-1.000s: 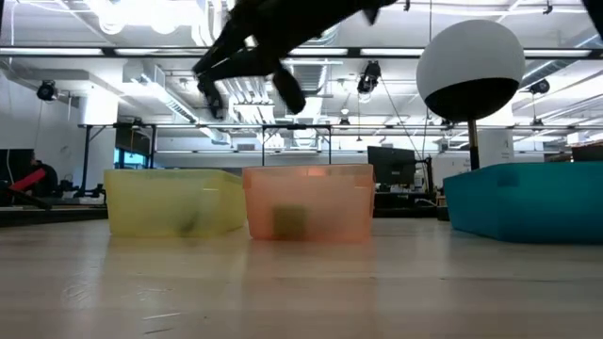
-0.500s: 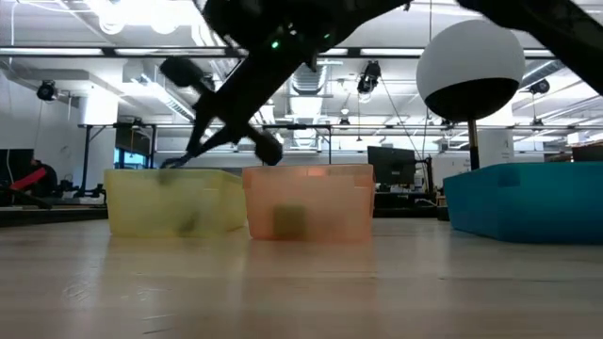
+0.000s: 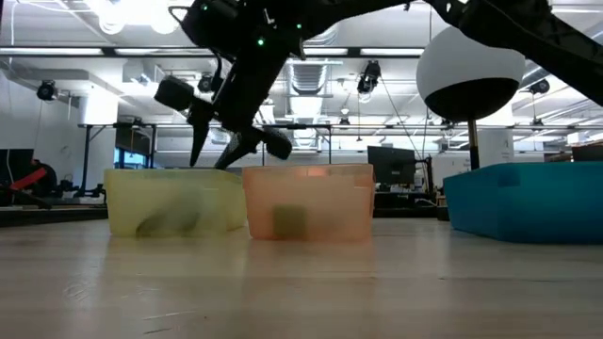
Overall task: Pick and place items into bin
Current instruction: Return to Home Position
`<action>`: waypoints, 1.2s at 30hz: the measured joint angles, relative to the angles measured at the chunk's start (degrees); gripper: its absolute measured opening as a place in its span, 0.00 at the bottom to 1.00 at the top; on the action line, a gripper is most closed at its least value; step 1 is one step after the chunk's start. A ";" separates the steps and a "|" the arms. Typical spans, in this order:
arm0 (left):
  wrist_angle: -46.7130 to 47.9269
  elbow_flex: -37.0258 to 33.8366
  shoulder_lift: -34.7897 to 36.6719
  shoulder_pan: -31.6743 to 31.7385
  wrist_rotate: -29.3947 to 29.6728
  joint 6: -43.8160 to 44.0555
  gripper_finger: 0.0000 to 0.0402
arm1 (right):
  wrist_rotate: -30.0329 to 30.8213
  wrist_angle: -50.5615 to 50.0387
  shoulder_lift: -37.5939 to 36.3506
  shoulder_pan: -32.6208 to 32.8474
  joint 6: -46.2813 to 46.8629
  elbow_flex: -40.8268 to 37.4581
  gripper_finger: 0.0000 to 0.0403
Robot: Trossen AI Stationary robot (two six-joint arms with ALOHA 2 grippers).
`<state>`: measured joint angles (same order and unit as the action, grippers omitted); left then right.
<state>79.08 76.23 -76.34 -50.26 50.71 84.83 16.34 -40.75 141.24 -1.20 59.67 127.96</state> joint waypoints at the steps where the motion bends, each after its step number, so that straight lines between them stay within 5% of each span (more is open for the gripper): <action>1: 0.00 0.00 0.34 0.00 -0.06 -0.10 0.32 | 0.99 -0.93 -0.03 0.18 -1.99 0.88 0.36; 11: -0.46 0.04 4.70 -0.04 -2.40 -5.26 0.32 | 11.05 -12.68 -5.61 4.91 -26.30 6.12 0.48; 18: -2.45 0.09 5.91 0.04 -2.10 -8.92 0.32 | 5.48 -18.75 -13.41 10.67 -26.45 5.85 0.43; 23: -12.55 -0.92 7.35 0.29 0.73 -19.33 0.32 | 4.24 -25.94 -18.07 15.44 -25.09 3.04 0.38; 30: -30.00 -3.76 8.41 3.51 0.05 -35.34 0.32 | 5.83 -25.93 -28.47 21.89 -14.25 -14.12 0.32; 36: -42.52 -8.20 8.72 5.74 -8.37 -40.28 0.32 | 11.66 -23.17 -41.52 26.53 5.36 -34.70 0.30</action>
<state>36.56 68.03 -67.61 -44.52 42.34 44.56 27.99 -63.92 99.71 25.33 65.03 93.26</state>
